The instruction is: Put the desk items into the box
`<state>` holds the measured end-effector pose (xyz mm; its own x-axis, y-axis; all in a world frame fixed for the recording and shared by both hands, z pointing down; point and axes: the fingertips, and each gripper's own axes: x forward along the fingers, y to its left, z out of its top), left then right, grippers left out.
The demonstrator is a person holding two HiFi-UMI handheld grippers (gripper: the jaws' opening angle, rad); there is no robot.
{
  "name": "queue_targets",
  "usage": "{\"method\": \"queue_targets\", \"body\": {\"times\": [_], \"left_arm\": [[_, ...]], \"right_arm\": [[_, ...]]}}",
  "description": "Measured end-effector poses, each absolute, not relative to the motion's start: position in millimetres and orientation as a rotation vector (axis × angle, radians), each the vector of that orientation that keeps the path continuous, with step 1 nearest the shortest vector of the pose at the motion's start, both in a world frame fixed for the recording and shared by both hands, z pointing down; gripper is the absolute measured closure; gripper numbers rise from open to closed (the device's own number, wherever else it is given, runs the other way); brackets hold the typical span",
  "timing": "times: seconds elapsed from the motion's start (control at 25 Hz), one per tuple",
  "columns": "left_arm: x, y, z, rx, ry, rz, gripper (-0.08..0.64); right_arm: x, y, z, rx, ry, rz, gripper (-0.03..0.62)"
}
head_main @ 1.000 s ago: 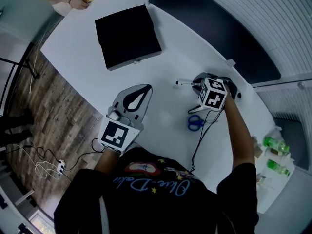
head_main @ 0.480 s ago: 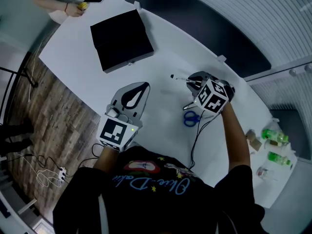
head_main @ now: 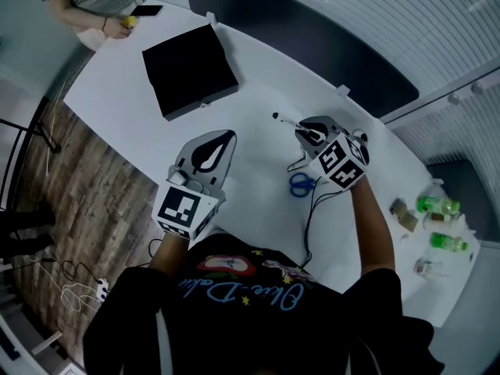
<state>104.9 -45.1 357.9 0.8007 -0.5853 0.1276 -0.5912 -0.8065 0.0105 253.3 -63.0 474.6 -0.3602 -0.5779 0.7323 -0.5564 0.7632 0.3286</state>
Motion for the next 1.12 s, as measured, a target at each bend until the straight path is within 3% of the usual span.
{"method": "queue_targets", "body": {"times": [1.12], "left_arm": [[104,-1,330,3.037,-0.938,0.183,0.552]], "right_arm": [[259,-11,384,1.349,-2.296,0.091,0.52]]}}
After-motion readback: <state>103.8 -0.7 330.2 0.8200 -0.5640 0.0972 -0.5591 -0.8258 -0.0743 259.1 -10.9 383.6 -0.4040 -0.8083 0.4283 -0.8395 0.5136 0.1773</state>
